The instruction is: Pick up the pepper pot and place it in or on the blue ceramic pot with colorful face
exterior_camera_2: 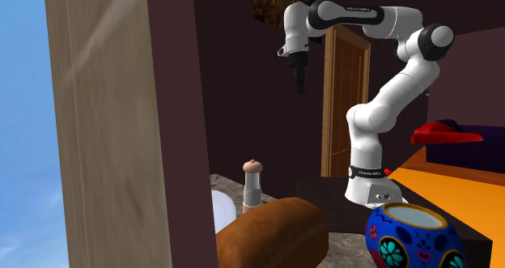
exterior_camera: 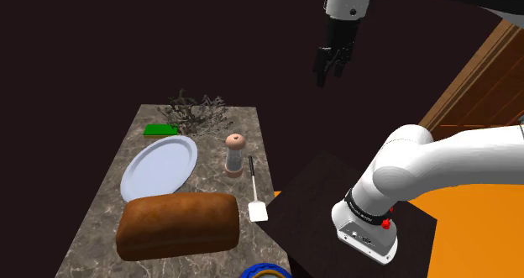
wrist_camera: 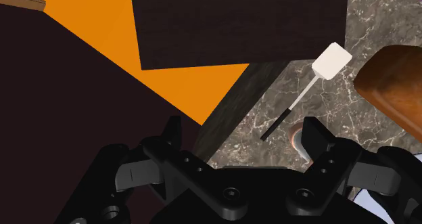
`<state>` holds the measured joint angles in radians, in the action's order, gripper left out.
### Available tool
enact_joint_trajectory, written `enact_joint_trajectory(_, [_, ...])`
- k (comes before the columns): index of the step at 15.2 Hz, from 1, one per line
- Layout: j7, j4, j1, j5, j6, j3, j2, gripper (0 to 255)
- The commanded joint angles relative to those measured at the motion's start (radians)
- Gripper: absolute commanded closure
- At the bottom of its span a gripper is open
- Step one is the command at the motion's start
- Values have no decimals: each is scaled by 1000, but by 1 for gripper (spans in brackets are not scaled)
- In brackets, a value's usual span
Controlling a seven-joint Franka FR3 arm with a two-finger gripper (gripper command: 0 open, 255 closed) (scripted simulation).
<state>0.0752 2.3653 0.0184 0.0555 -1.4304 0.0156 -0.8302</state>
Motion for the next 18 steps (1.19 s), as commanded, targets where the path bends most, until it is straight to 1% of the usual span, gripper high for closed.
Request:
enact_joint_trajectory(1, [0,0,0,0,0,0,0,0])
enact_joint_trajectory(6, [29,94,27,-54,-176,-25,64,0])
enact_joint_trajectory(10, [47,146,52,-96,-322,-47,141,0])
enact_joint_trajectory(14, [59,176,78,-137,-469,-70,241,0])
enact_joint_trajectory(18, [66,182,104,-177,-615,-94,362,0])
